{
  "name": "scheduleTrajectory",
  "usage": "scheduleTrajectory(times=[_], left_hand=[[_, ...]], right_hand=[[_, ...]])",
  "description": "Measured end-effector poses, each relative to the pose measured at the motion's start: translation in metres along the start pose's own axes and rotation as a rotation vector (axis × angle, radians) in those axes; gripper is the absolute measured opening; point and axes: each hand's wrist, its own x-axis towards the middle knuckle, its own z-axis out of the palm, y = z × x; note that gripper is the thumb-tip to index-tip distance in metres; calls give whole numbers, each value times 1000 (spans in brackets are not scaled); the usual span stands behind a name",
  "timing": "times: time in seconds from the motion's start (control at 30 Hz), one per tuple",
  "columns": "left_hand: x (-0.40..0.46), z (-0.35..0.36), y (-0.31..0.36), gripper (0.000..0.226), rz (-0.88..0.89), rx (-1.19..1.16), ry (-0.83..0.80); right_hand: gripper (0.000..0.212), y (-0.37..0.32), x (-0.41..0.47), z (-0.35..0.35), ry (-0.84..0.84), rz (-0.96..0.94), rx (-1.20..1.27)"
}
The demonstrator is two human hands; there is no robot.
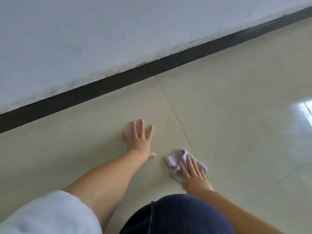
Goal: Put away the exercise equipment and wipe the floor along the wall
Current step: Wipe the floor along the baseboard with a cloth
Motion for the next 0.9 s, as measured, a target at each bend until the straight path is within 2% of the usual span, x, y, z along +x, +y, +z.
scheduleTrajectory(times=[0.03,0.07,0.1,0.17,0.23,0.33,0.5,0.57,0.63,0.73,0.83,0.9], left_hand=[[-1,-1,0,108,5,-3,-1],[-1,-2,-1,107,8,-4,0],[1,-2,0,107,14,-1,3],[4,-1,-1,107,25,8,6],[5,2,-1,107,31,0,4],[5,7,-4,106,39,2,36],[7,7,-1,110,31,96,54],[11,9,1,111,22,123,51],[13,11,1,111,15,135,46],[11,10,1,111,15,117,39],[7,4,2,113,-11,99,27],[4,0,9,108,-46,33,34]], right_hand=[[131,-2,-6,28,-13,47,24],[123,-2,-9,42,-6,68,19],[104,-4,-11,41,-16,76,4],[74,-15,-12,-11,-20,27,39],[63,-14,9,-53,-63,-168,80],[61,-16,72,-113,40,-198,135],[62,-10,181,-211,74,-230,-16],[61,-7,197,-220,141,-234,-41],[59,-4,187,-191,261,-248,-9],[52,7,126,-98,447,-323,107],[49,45,39,3,394,-371,111],[48,72,-3,43,334,-376,107]])
